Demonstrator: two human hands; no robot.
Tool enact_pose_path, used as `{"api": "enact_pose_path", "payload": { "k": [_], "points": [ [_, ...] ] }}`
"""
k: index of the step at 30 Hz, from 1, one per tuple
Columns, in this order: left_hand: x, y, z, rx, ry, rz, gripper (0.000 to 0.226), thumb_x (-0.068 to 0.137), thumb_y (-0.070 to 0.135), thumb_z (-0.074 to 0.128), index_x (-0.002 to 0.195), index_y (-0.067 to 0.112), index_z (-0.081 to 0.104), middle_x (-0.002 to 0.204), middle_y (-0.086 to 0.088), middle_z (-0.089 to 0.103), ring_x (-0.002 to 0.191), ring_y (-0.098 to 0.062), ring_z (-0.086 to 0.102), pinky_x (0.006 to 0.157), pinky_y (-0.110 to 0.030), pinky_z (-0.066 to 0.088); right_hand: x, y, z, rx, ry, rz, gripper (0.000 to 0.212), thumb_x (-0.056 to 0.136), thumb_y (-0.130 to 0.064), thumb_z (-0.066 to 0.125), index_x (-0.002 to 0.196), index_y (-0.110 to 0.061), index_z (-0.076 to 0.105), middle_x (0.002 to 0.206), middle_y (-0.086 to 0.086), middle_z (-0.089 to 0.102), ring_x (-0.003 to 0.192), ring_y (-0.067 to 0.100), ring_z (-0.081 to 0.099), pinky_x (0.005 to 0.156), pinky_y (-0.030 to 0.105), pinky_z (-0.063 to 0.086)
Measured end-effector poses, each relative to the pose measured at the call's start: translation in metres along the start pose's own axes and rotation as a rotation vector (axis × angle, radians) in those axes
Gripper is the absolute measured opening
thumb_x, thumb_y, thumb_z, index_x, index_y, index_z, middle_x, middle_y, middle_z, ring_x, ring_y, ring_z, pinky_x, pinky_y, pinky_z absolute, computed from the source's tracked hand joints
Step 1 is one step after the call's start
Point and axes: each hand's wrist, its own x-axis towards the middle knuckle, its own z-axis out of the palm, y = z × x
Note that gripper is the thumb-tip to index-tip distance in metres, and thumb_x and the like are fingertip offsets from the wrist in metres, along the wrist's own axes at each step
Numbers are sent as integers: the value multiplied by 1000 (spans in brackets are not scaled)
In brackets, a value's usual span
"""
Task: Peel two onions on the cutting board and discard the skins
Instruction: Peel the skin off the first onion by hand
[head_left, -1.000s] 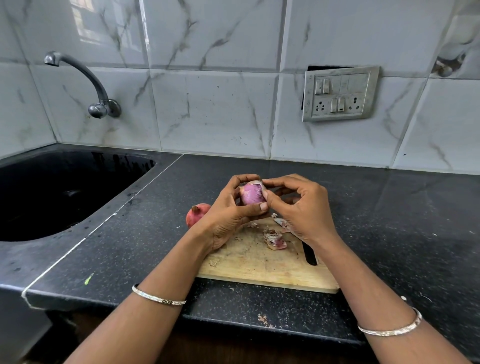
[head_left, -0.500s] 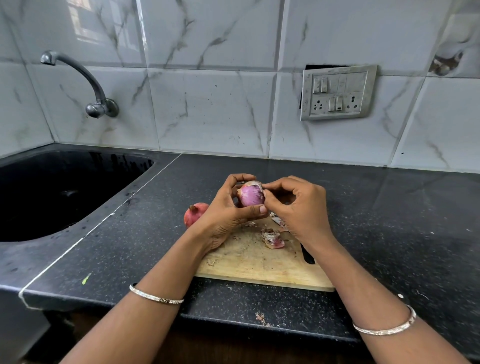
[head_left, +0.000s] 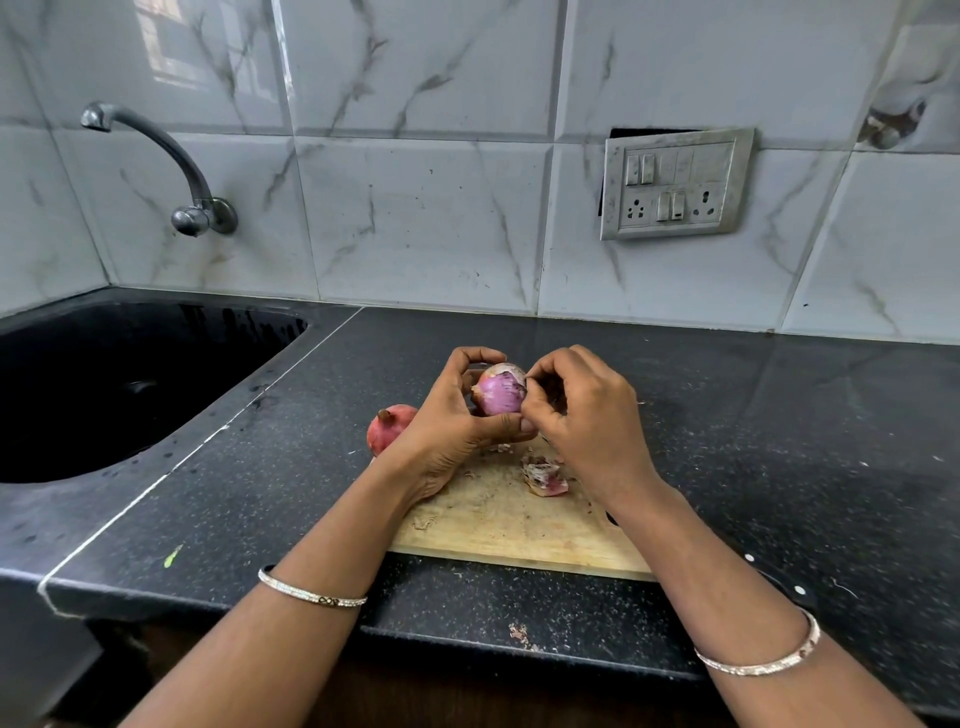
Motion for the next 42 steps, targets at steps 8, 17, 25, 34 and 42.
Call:
{"api": "enact_pose_path", "payload": {
  "k": [8,17,25,34,42],
  "points": [
    [0,1,0,-16,9,-8,80,63,-10,84,131,12,48,121,-13,60,90,-20,70,79,-37,63,0,0,-5,137,11,49,6,88,-17,70,92,-12,71,86,-5,67,75,8,63,67,31,56],
    [1,-1,-1,43,9,14,76,69,-16,81,132,10,47,124,-14,57,90,-18,70,75,-33,62,-1,1,-5,64,6,-32,3,87,-17,75,88,-14,76,80,-6,69,69,8,63,63,33,56],
    [2,-2,-1,46,-6,9,76,66,-17,82,129,10,48,128,-18,56,89,-17,70,74,-32,62,-1,1,0,-50,12,-75,4,88,-15,68,89,-12,67,82,-2,63,70,14,59,60,35,54],
    [4,-4,-4,11,-53,-25,80,62,-24,81,123,14,47,128,-15,53,100,-24,65,84,-43,61,0,7,0,-38,-32,60,6,92,-23,65,92,-17,63,87,-7,61,72,12,57,60,28,47],
    [2,-2,-3,-43,-76,-48,81,55,-16,80,120,16,46,124,-11,53,95,-24,67,76,-43,63,0,10,0,-87,-95,154,9,94,-27,62,93,-19,63,89,-8,61,76,12,57,62,30,47]
  ]
}}
